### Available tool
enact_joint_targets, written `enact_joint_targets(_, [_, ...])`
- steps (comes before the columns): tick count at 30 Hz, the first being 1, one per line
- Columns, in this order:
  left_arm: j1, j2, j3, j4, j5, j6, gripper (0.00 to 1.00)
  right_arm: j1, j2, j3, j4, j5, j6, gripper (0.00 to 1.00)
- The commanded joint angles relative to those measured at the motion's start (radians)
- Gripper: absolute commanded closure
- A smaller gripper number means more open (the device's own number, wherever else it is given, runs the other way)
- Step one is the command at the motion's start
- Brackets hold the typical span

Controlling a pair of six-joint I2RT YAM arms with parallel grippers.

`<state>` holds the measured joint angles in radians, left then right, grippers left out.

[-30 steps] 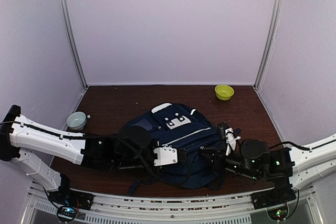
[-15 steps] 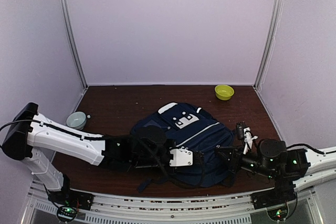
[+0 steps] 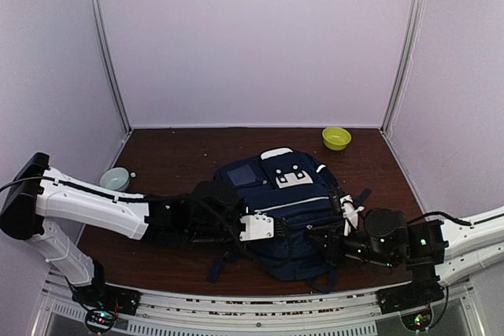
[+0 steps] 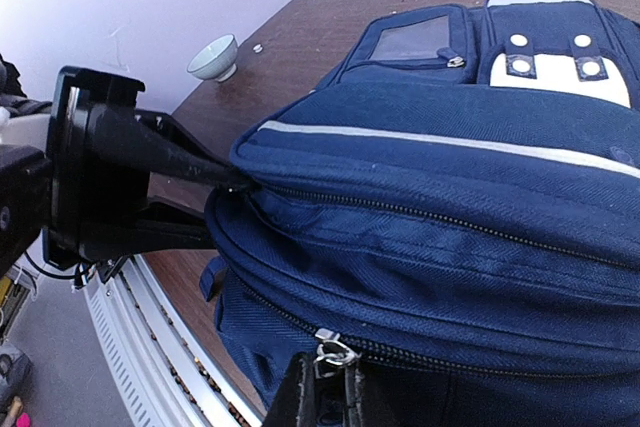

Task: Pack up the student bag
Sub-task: Zip the upper front pocket of the student bag, then hold the upper front pocket of the student bag.

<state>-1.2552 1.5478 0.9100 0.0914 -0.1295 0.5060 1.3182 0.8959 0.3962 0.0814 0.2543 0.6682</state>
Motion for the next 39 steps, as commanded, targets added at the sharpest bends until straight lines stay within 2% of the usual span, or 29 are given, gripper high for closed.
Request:
enact_joint_targets(1, [0.034, -0.089, 0.028, -0.145, -0.046, -0.105, 0.62, 0.008, 0.081, 0.102, 0.087, -0.04, -0.061, 1.0])
enact_joint_targets(6, [0.026, -0.146, 0.11, -0.286, -0.001, -0.129, 0.43, 0.008, 0.131, 0.15, 0.111, -0.056, -0.069, 1.0])
enact_joint_targets(10, [0.019, -0.164, 0.151, -0.375, 0.036, -0.132, 0.43, 0.009, 0.164, 0.175, 0.122, -0.058, -0.071, 1.0])
enact_joint_targets(16, [0.008, -0.152, 0.151, -0.37, 0.07, -0.141, 0.43, 0.008, 0.206, 0.219, 0.116, -0.067, -0.085, 1.0])
enact_joint_targets(21, [0.0, -0.099, 0.188, -0.37, 0.13, -0.138, 0.5, 0.008, 0.215, 0.226, 0.118, -0.069, -0.086, 1.0])
enact_joint_targets(25, [0.0, -0.064, 0.194, -0.35, 0.109, -0.135, 0.52, 0.009, 0.215, 0.225, 0.121, -0.073, -0.083, 1.0])
enact_joint_targets(30, [-0.001, -0.028, 0.219, -0.344, 0.12, -0.123, 0.59, 0.008, 0.218, 0.227, 0.127, -0.088, -0.083, 1.0])
enact_joint_targets(33, [-0.001, -0.004, 0.234, -0.346, 0.115, -0.114, 0.67, 0.008, 0.218, 0.226, 0.136, -0.097, -0.084, 1.0])
enact_joint_targets(39, [0.0, 0.005, 0.244, -0.349, 0.097, -0.109, 0.94, 0.008, 0.215, 0.223, 0.139, -0.104, -0.083, 1.0])
